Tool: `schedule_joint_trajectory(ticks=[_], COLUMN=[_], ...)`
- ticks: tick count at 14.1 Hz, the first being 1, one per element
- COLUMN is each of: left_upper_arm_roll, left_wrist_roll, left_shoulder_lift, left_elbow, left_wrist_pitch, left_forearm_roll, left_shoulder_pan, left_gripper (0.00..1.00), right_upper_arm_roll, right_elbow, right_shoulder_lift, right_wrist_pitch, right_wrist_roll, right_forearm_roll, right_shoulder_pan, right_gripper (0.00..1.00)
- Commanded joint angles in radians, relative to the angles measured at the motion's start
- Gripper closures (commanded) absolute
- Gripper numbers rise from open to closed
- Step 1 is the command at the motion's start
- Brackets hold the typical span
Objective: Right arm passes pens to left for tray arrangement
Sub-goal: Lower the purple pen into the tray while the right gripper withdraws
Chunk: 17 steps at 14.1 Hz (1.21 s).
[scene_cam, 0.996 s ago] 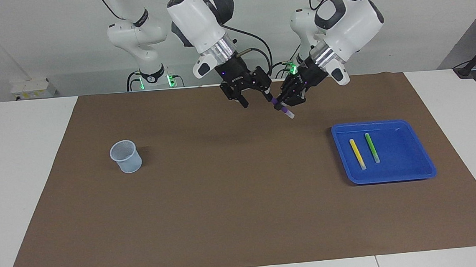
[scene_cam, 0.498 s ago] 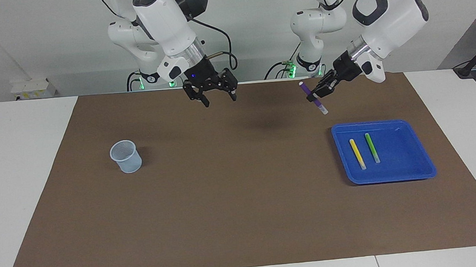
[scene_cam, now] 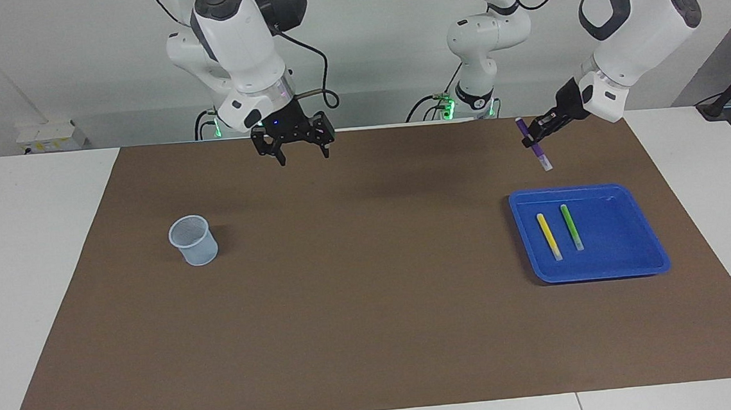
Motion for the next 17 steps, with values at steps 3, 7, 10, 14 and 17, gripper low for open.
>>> schedule_joint_trajectory(ticks=[3,7,10,14,17], left_upper_arm_roll=[-0.009,-0.009,-0.009,-0.008,-0.008], left_wrist_roll=[0.267,0.428,0.484,0.505,0.513], left_shoulder_lift=[-0.006,0.032,0.084,0.164,0.21], left_elbow=[0.006,-0.008,-0.008,-0.017,-0.032], left_wrist_pitch=[0.007,0.098,0.171,0.272,0.348], left_forearm_roll=[0.167,0.251,0.301,0.308,0.322], left_shoulder_pan=[0.072,0.125,0.151,0.171,0.187], left_gripper=[1.0,1.0,1.0,1.0,1.0], right_upper_arm_roll=[-0.02,-0.029,-0.037,-0.129,-0.196], right_elbow=[-0.028,-0.05,-0.053,0.013,0.11], right_shoulder_lift=[-0.025,-0.038,-0.042,-0.01,0.036], right_wrist_pitch=[-0.034,-0.032,-0.047,-0.064,-0.147], right_wrist_roll=[-0.288,-0.296,-0.293,-0.294,-0.296], right_forearm_roll=[-0.038,-0.037,-0.037,-0.137,-0.149], right_shoulder_pan=[-0.101,-0.124,-0.115,-0.023,0.005], right_gripper=[0.0,0.0,0.0,0.0,0.0])
